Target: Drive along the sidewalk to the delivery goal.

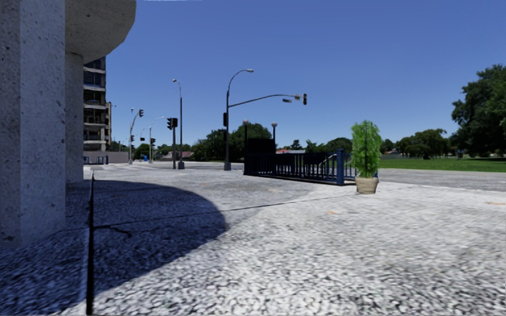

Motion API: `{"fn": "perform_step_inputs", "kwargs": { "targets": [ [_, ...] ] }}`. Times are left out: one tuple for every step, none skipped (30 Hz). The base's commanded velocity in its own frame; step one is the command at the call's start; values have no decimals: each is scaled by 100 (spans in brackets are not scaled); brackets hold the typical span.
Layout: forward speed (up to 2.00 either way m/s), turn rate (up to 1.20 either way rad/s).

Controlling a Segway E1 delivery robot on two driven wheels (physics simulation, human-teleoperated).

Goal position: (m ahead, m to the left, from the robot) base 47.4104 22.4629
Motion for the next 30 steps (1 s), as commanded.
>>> {"fn": "perform_step_inputs", "kwargs": {
  "targets": [
    [200,36],
    [200,36],
    [200,36],
    [200,36],
    [200,36],
    [200,36],
    [200,36],
    [200,36],
    [200,36],
    [200,36],
    [200,36],
    [200,36],
    [200,36],
    [200,36],
    [200,36],
    [200,36],
    [200,36],
    [200,36],
    [200,36],
    [200,36],
    [200,36],
    [200,36],
    [200,36],
    [200,36],
    [200,36],
    [200,36],
    [200,36],
    [200,36],
    [200,36],
    [200,36]
  ]
}}
